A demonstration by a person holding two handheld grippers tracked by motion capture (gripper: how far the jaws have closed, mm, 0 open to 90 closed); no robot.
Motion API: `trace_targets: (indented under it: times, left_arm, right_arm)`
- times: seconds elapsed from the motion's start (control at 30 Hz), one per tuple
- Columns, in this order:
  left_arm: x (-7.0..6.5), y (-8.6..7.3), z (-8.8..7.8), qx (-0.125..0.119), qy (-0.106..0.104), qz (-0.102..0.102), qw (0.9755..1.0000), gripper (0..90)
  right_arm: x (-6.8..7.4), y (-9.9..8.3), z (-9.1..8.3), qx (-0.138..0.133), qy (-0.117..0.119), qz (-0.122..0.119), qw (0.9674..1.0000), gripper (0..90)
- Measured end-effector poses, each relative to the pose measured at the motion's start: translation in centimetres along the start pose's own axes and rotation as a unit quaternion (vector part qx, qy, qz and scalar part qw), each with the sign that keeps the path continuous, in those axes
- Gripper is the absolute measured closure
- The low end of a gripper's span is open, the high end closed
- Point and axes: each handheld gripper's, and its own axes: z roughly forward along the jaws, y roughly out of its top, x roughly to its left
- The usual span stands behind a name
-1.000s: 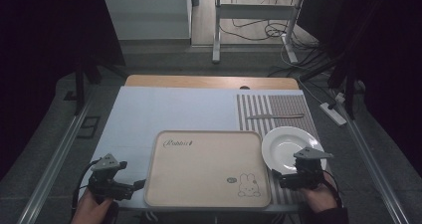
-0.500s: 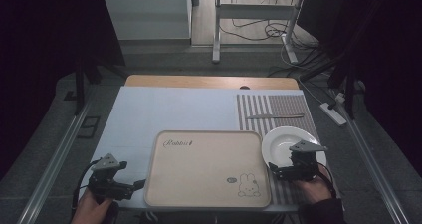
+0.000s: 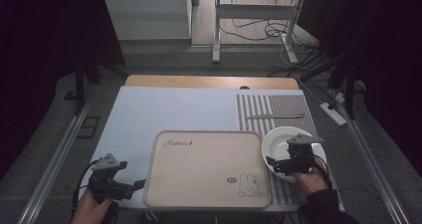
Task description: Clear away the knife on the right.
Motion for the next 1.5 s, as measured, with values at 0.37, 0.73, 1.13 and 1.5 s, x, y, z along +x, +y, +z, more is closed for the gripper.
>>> trace_targets:
  times: [0.37, 0.73, 1.13, 1.5]
  left_arm:
    - [0.0, 0.0, 0.0, -0.001, -0.001, -0.001, 1.0000, 1.8]
    - [0.0, 0.0, 0.0, -0.001, -0.001, -0.001, 1.0000, 1.8]
    - [0.0, 0.0, 0.0, -0.001, -0.002, -0.001, 1.0000, 1.8]
    - [0.0, 0.0, 0.0, -0.002, -0.002, -0.001, 1.0000, 1.8]
  right_arm:
    - [-1.7, 1.2, 1.5, -0.002, -0.018, -0.005, 0.9998, 0.0]
    - [-3.5, 2.1, 2.9, 0.018, -0.050, -0.002, 0.9986, 0.0]
    - [-6.1, 3.5, 4.2, 0.035, -0.065, 0.027, 0.9969, 0.0]
    - [-8.0, 4.8, 5.6, 0.046, -0.072, 0.041, 0.9955, 0.0]
